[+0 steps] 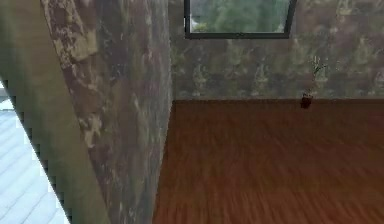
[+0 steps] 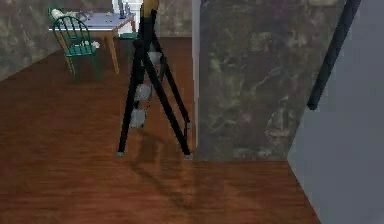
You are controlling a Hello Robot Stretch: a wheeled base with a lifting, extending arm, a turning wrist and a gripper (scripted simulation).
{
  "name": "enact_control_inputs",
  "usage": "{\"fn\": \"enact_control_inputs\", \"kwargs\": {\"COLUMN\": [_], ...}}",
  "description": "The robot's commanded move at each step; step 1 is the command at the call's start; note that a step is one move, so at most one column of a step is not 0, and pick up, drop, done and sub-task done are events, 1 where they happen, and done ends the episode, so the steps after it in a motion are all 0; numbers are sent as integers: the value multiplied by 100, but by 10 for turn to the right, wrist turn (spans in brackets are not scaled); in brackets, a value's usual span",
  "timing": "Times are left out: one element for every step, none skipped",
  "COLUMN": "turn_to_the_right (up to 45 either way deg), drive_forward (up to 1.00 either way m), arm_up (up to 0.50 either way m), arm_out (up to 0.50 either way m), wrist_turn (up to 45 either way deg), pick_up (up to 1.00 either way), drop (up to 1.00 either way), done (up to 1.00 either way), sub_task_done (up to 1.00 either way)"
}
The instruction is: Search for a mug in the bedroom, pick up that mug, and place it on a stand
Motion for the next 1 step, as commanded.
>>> {"fn": "enact_control_inputs", "kwargs": {"turn_to_the_right": [450], "drive_forward": [0], "arm_up": [0], "arm_out": [0], "wrist_turn": [0], "pick_up": [0], "drop": [0], "done": [0], "sub_task_done": [0]}}
